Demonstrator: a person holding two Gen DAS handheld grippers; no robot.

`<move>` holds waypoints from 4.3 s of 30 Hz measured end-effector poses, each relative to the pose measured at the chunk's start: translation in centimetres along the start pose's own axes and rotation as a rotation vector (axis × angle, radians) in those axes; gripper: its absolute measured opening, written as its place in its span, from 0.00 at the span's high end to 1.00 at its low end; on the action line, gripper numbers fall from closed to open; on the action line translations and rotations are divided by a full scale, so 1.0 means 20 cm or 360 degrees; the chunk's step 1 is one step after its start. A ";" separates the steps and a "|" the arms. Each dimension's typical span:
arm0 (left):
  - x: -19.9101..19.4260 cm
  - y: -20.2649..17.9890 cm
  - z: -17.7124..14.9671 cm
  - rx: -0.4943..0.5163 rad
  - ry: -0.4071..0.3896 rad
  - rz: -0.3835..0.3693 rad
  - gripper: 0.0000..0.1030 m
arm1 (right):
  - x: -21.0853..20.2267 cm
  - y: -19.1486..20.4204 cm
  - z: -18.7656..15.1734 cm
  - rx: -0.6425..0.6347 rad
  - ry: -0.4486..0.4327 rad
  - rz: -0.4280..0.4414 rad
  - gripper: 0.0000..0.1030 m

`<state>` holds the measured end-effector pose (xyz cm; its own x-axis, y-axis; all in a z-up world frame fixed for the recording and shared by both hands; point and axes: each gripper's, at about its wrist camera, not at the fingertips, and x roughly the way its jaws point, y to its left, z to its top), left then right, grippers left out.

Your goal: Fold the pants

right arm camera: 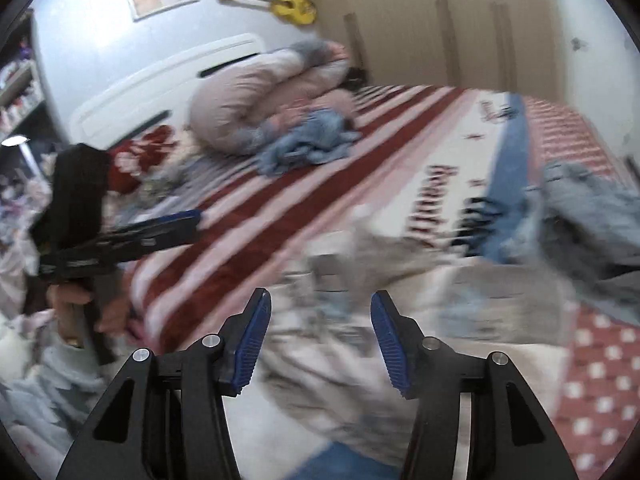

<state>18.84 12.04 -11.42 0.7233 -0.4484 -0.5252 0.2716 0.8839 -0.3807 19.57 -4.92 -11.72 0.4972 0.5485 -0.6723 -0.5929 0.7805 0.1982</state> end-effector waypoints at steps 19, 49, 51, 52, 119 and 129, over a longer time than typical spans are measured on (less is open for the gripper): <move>0.31 -0.17 -0.08 0.0095 0.0252 -0.0123 0.17 | -0.01 -0.20 -0.21 0.0040 0.0111 0.0172 0.53; 0.13 0.00 -0.06 0.0004 0.0192 -0.0075 0.17 | 0.35 0.11 -0.13 -0.0563 0.0248 0.0059 0.69; 0.13 0.00 -0.07 0.0009 0.0190 -0.0072 0.17 | 0.40 0.14 -0.14 -0.0630 0.0250 -0.0005 0.67; 0.13 0.00 -0.07 0.0011 0.0191 -0.0069 0.17 | 0.40 0.15 -0.15 -0.0646 0.0241 -0.0037 0.67; 0.42 -0.32 0.09 0.0105 0.0270 -0.0204 0.17 | -0.02 -0.20 -0.09 -0.0124 -0.0021 -0.0002 0.68; 0.79 -0.26 -0.10 0.0352 0.0506 0.0170 0.17 | 0.16 -0.57 -0.22 0.0050 0.0125 -0.0210 0.61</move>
<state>27.68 0.15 -19.29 0.5318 -0.3403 -0.7755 0.3606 0.9195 -0.1563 25.24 -13.39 -19.25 0.5178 0.4165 -0.7473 -0.5049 0.8539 0.1261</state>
